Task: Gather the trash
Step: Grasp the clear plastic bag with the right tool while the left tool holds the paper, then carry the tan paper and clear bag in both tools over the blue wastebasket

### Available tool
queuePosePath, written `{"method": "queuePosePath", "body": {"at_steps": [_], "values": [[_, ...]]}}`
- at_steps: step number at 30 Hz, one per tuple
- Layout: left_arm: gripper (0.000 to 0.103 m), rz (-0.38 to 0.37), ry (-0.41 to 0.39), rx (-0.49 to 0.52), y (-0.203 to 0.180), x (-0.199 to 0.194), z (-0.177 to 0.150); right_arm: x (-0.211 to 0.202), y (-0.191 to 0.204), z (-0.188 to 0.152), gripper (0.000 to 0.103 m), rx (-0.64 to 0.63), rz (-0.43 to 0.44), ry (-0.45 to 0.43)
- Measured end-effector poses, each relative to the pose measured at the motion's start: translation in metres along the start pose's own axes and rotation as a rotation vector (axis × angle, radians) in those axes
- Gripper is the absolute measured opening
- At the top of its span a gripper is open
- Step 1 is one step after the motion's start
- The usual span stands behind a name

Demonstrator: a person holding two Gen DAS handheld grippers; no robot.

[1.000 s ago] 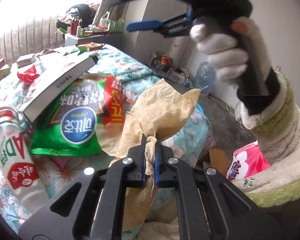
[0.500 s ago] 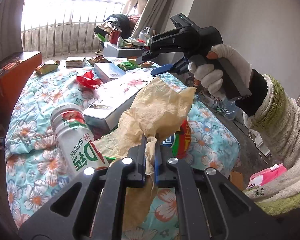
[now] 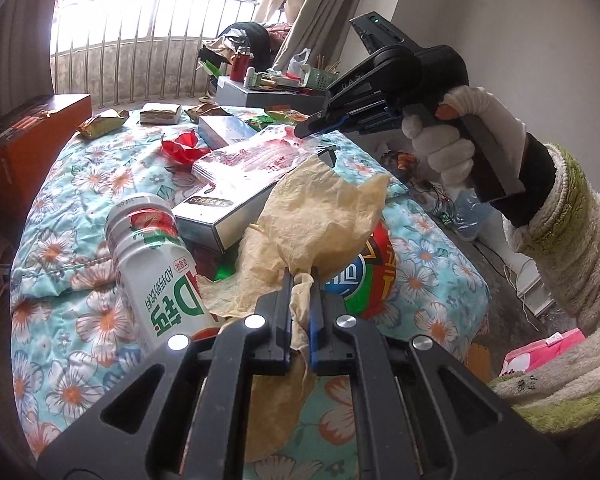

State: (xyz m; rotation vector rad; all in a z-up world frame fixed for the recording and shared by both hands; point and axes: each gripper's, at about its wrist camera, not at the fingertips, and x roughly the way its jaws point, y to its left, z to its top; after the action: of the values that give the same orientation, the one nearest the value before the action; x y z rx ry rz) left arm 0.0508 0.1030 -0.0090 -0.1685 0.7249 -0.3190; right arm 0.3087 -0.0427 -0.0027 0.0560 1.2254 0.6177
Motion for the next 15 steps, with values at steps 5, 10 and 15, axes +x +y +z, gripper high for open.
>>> {"method": "queuePosePath", "body": {"at_steps": [5, 10, 15], "values": [[0.005, 0.011, -0.011, 0.03, -0.014, -0.008, 0.006, -0.047, -0.012, -0.012, 0.005, 0.02, 0.031, -0.111], [0.005, -0.003, -0.034, 0.101, -0.044, -0.015, 0.023, -0.114, -0.049, -0.036, 0.005, 0.085, 0.05, -0.262], [0.005, -0.07, -0.028, 0.208, -0.091, -0.002, 0.05, -0.19, -0.108, -0.079, 0.005, 0.189, 0.015, -0.424]]}}
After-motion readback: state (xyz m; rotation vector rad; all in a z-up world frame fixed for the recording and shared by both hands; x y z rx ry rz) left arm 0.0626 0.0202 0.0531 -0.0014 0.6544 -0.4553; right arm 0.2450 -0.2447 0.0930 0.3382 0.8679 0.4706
